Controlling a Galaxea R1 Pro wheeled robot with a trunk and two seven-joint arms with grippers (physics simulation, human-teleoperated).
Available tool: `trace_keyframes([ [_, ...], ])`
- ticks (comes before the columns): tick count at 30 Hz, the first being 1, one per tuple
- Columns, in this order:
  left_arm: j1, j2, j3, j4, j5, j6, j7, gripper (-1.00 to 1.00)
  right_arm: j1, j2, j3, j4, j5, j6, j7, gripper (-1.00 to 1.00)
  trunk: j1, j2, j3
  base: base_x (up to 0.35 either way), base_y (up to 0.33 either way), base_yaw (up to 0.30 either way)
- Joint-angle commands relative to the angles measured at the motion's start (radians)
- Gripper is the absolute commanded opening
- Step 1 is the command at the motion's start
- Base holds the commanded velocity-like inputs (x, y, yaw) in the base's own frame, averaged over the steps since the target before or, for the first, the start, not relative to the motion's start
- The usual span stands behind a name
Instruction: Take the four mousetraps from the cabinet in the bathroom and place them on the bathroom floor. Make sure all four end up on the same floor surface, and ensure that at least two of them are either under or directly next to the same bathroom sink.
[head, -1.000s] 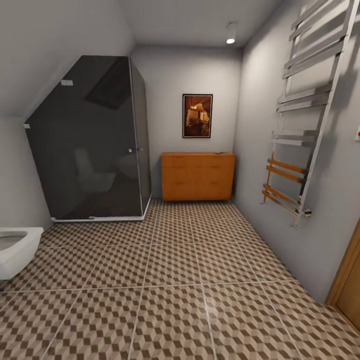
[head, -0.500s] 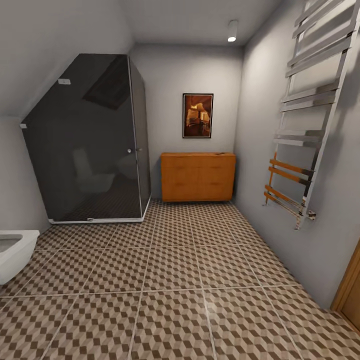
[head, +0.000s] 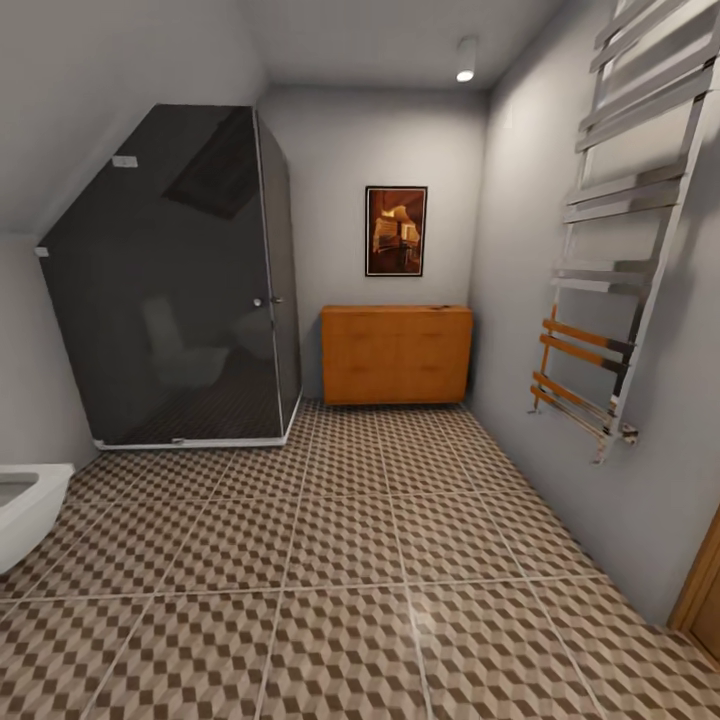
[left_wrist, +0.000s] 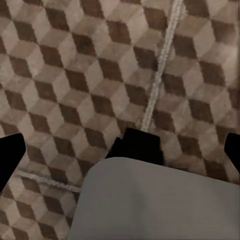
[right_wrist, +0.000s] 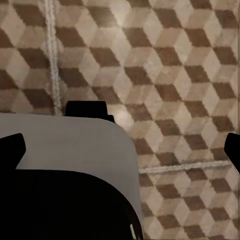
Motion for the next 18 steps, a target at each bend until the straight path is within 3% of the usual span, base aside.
trace_keyframes([
  [1, -0.001, 0.0, 0.001, 0.001, 0.005, -0.002, 0.001, 1.0, -0.001, -0.001, -0.007, 0.004, 0.011, -0.006, -0.004, 1.0, 0.0, 0.0, -0.001, 0.258, 0.0, 0.0],
  [18, -0.001, 0.0, -0.001, -0.002, 0.0, 0.006, -0.002, 1.0, -0.001, -0.001, -0.007, 0.003, 0.011, -0.005, -0.006, 1.0, 0.0, 0.0, -0.001, 0.305, 0.0, 0.0],
])
